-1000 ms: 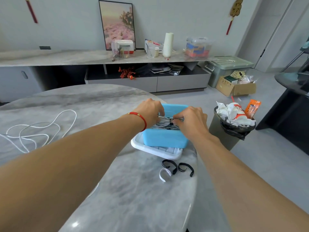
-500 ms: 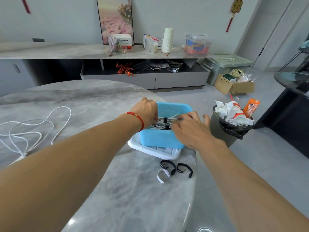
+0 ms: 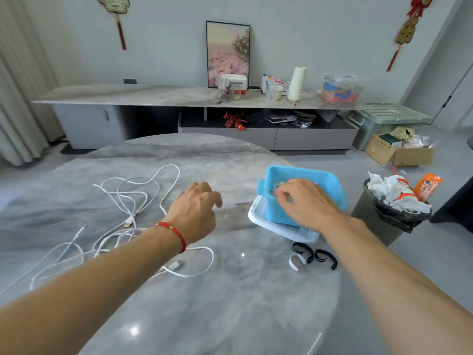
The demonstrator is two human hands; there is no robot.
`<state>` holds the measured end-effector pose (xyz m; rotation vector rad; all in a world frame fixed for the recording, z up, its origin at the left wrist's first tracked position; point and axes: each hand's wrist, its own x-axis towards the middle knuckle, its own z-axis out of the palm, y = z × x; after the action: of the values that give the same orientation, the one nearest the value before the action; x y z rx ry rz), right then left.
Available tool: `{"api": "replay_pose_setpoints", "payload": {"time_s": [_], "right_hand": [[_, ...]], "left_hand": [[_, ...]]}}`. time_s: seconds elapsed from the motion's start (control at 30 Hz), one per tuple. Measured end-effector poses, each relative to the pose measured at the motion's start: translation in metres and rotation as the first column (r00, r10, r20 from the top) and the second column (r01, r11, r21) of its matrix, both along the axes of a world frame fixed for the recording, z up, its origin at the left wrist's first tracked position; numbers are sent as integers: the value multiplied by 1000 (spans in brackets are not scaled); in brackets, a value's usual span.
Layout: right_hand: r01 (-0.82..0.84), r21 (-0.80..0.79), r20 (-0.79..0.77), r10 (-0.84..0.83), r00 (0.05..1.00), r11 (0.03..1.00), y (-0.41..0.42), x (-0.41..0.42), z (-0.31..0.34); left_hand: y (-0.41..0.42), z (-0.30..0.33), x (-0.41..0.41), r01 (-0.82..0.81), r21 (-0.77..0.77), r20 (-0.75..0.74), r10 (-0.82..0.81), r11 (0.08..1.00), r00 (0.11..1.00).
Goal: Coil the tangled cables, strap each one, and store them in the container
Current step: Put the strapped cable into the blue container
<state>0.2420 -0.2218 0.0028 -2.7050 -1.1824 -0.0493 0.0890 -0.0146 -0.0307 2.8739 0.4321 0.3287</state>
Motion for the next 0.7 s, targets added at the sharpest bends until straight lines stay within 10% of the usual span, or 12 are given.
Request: {"api": "replay_pose_setpoints", "payload": {"time_s": [0.2, 0.33, 0.47, 0.57, 0.7], "right_hand": [[-303, -190, 180, 336, 924, 934, 67, -72, 7], [-503, -332, -244, 442, 863, 798, 105, -124, -14], [-555, -467, -298, 468, 832, 688, 121, -145, -47], [-553, -325, -342, 450, 825, 767, 130, -141, -44], [-359, 269, -395, 443, 805, 893, 134, -136, -10]], "left_hand": [[54, -31, -95, -65, 66, -148, 74, 996, 986], [64, -43, -121, -32, -8, -175, 30, 999, 984], [69, -53, -138, 129, -128, -273, -160, 983, 949], [74, -56, -143, 135, -148, -251, -170, 980, 953], [75, -53, -135, 94, -203, -165, -129, 975, 978]]}}
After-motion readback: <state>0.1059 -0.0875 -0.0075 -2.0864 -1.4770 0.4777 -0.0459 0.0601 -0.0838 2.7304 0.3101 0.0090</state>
